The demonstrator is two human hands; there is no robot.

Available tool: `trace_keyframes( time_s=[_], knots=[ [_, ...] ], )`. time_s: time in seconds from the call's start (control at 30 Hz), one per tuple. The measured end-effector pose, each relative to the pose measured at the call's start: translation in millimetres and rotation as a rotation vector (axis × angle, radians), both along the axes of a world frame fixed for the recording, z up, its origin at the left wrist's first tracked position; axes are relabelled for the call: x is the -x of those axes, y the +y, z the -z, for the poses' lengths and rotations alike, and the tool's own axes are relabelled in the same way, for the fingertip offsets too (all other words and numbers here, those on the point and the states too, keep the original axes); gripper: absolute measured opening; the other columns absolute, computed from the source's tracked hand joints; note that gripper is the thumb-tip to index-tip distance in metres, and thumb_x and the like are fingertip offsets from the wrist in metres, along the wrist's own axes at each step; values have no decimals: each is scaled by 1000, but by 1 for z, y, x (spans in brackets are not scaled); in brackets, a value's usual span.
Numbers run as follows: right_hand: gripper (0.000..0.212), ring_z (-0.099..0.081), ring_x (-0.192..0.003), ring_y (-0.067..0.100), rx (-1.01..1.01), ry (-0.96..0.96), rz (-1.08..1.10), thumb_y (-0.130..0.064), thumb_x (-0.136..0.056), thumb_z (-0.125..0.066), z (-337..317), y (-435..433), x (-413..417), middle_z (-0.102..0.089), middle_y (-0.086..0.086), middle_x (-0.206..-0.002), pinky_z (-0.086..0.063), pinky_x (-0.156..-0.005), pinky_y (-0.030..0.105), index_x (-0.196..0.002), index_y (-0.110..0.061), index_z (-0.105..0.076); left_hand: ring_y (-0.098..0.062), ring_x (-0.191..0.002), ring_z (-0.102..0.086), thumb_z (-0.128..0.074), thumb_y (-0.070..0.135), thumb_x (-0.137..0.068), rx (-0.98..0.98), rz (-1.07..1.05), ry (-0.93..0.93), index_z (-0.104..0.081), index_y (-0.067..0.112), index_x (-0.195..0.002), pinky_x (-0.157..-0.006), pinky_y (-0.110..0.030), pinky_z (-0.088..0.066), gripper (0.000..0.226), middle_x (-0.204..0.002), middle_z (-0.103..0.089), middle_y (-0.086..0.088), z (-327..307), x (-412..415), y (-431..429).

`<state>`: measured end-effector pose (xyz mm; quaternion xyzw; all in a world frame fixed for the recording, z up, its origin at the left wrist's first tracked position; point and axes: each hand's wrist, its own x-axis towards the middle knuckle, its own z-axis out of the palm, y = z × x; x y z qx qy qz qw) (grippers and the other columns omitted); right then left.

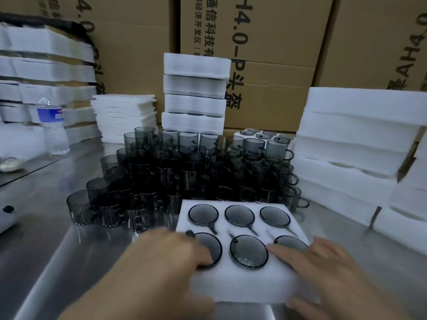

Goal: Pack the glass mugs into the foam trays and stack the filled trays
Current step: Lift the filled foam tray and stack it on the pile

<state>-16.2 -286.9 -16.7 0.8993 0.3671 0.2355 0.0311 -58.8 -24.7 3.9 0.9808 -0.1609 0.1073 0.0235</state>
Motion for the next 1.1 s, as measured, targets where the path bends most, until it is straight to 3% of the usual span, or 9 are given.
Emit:
trace_keyframes(
  time_s=[0.1, 0.17, 0.3, 0.47, 0.57, 0.63, 0.9, 1.03, 1.1],
  knots=[
    [85, -62, -55, 7, -13, -61, -63, -44, -47, -83, -8, 1, 7, -58, -16, -57, -37, -76, 26, -121, -29, -44, -1, -40, -53, -73, 58, -19, -171, 55, -177, -65, 30, -48, -51, -16, -25, 41, -44, -53, 17, 8, 14, -3],
    [39, -54, -48, 8, 71, -188, -138, -36, -88, -49, -18, -1, 19, -51, -14, -53, -31, -65, 26, -126, -33, -43, 0, -40, -52, -68, 53, -33, -114, 112, -275, -66, 32, -50, -60, -14, -33, 27, -46, -54, 20, 7, 16, 1],
    [47, -35, -54, 3, -18, -259, 7, -45, -100, -6, -71, -7, 17, -42, -15, -51, -29, -53, 22, -135, -53, -36, -1, -58, -55, -43, 48, -64, -10, 206, -383, -67, 34, -79, -61, -17, -36, 32, -67, -64, 21, -36, 6, 10],
    [47, -50, -70, 33, 42, -514, 0, -22, -82, -51, -176, 9, -21, -62, 5, -74, -44, -70, 56, -128, -33, -55, -19, -99, -63, -63, 34, -84, 287, 122, -451, -56, 38, -110, -76, -37, -51, 28, -109, -65, 12, -120, -77, 12],
    [52, -54, -85, 36, 137, -605, 228, -11, -73, -66, -234, 43, -60, -67, 14, -85, -36, -81, 51, -122, -28, -64, -12, -145, -17, -51, 20, -97, 289, 27, -302, -16, 37, -149, -114, -34, -23, 65, -160, -13, 6, -158, -142, 15],
    [51, -53, -98, 32, 219, -608, 382, -15, -81, -60, -260, 63, -94, -66, 10, -99, -31, -87, 44, -127, -36, -56, -8, -146, -4, -48, 25, -99, 314, -4, -263, -1, 30, -152, -110, -24, -14, 70, -161, -1, 8, -162, -163, 15],
    [23, -53, -115, 24, 527, -463, 685, -23, -91, -57, -249, 119, -246, -64, 1, -114, -31, -100, 38, -113, -23, -60, -2, -131, -36, -52, 31, -96, 436, 65, -240, -54, 34, -132, -109, -23, -31, 36, -140, -46, 19, -69, -177, 22],
    [5, -53, -103, 22, 427, -269, 734, -16, -91, -53, -203, 121, -299, -59, -2, -88, -32, -88, 33, -89, -20, -56, -3, -105, -50, -51, 28, -96, 412, -57, -240, -59, 36, -125, -81, -16, -36, 32, -128, -56, 16, -67, -201, 38],
    [14, -53, -106, 23, 311, -147, 754, -10, -90, -52, -182, 116, -318, -60, 1, -100, -28, -80, 33, -101, -18, -56, -8, -107, -53, -49, 30, -96, 387, -95, -200, -58, 37, -125, -77, -19, -36, 31, -131, -55, 12, -73, -214, 43]
  ],
)
